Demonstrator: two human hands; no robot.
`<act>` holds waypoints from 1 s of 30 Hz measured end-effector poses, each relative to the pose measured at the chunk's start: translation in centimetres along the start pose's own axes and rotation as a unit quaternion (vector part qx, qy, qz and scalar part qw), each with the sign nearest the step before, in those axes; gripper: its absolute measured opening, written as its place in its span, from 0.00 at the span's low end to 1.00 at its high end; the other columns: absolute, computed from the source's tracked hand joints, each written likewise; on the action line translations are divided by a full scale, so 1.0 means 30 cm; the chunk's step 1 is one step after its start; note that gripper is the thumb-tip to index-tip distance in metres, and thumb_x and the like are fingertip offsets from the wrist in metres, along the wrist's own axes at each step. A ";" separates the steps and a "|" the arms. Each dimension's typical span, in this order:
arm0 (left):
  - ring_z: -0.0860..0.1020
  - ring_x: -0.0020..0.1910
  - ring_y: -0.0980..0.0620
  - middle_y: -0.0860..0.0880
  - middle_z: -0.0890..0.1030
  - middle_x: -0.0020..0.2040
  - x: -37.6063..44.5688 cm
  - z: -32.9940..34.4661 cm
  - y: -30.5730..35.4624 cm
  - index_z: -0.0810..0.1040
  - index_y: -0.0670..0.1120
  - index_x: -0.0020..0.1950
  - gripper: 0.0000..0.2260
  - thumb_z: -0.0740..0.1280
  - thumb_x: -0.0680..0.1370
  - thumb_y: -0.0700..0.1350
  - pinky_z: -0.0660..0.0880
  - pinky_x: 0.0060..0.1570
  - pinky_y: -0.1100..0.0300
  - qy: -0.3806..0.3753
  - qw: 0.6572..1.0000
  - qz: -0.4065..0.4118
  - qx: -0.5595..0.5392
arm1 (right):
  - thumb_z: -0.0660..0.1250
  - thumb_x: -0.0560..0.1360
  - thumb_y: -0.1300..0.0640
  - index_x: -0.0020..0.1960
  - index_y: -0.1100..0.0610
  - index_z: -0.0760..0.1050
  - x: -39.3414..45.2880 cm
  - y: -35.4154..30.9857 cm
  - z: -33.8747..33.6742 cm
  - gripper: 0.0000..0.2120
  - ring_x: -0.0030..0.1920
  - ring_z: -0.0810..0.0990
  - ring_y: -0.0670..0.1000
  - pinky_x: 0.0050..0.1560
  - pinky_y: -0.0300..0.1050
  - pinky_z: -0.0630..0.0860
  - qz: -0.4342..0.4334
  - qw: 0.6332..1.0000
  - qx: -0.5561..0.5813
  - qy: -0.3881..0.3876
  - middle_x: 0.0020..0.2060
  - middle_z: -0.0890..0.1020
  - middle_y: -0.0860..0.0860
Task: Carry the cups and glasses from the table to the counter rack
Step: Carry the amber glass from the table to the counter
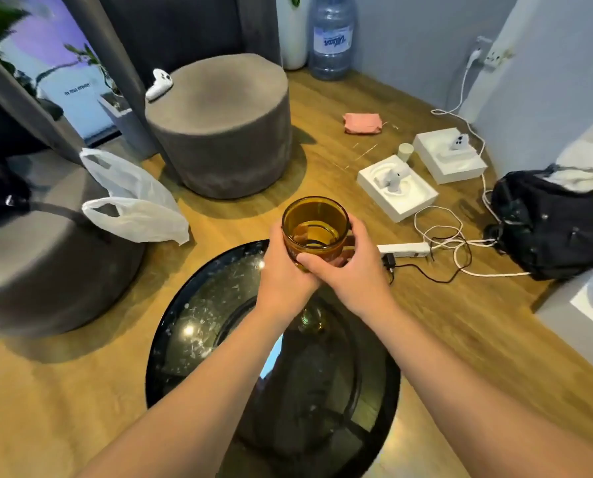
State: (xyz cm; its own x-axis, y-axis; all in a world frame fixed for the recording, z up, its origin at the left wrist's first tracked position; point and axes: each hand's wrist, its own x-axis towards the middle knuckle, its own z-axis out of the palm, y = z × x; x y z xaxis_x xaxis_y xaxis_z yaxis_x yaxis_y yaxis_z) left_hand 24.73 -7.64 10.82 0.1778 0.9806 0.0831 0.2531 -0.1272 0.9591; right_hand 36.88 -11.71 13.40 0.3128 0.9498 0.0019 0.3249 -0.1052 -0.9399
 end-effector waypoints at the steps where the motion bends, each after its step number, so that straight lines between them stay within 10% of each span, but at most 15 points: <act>1: 0.78 0.63 0.62 0.65 0.78 0.62 0.009 0.004 0.096 0.66 0.69 0.67 0.40 0.84 0.62 0.58 0.80 0.60 0.58 -0.004 1.000 0.016 -0.009 | 0.75 0.60 0.31 0.72 0.39 0.62 -0.003 -0.082 -0.052 0.45 0.65 0.73 0.43 0.55 0.32 0.72 -0.007 1.000 -0.004 0.011 0.66 0.73 0.39; 4: 0.76 0.62 0.68 0.72 0.75 0.60 0.052 0.009 0.473 0.63 0.78 0.63 0.38 0.83 0.61 0.64 0.77 0.52 0.72 -0.020 0.998 0.054 -0.035 | 0.74 0.59 0.28 0.70 0.35 0.60 -0.009 -0.392 -0.270 0.44 0.64 0.72 0.38 0.52 0.29 0.72 -0.033 0.998 -0.005 0.047 0.64 0.72 0.36; 7: 0.77 0.62 0.64 0.68 0.77 0.60 0.095 0.009 0.844 0.65 0.77 0.62 0.36 0.83 0.63 0.58 0.80 0.54 0.66 -0.058 0.991 0.083 -0.089 | 0.74 0.59 0.28 0.67 0.31 0.58 -0.010 -0.706 -0.487 0.42 0.60 0.70 0.27 0.47 0.22 0.70 -0.076 0.994 -0.014 0.077 0.60 0.71 0.29; 14: 0.76 0.60 0.70 0.73 0.76 0.58 0.057 0.015 1.501 0.65 0.75 0.63 0.39 0.83 0.69 0.44 0.80 0.53 0.66 -0.158 0.966 0.174 -0.104 | 0.79 0.63 0.35 0.69 0.40 0.64 -0.130 -1.263 -0.918 0.41 0.58 0.76 0.36 0.45 0.26 0.76 -0.107 0.988 -0.002 0.111 0.58 0.75 0.33; 30: 0.75 0.51 0.63 0.62 0.73 0.53 -0.451 0.370 2.012 0.64 0.60 0.66 0.31 0.80 0.72 0.46 0.72 0.37 0.79 -0.268 0.931 0.233 -0.082 | 0.74 0.69 0.35 0.72 0.46 0.59 -0.755 -1.412 -1.450 0.39 0.57 0.75 0.42 0.39 0.26 0.75 -0.096 0.956 -0.023 0.275 0.62 0.73 0.44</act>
State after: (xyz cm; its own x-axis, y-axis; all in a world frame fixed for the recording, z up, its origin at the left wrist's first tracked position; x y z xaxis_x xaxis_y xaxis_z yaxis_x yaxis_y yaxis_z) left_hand 48.16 -30.24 64.57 0.6927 0.6037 0.3945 -0.1101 -0.4521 0.8852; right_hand 54.85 -41.59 68.02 0.6621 0.6554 0.3634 0.4578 0.0301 -0.8885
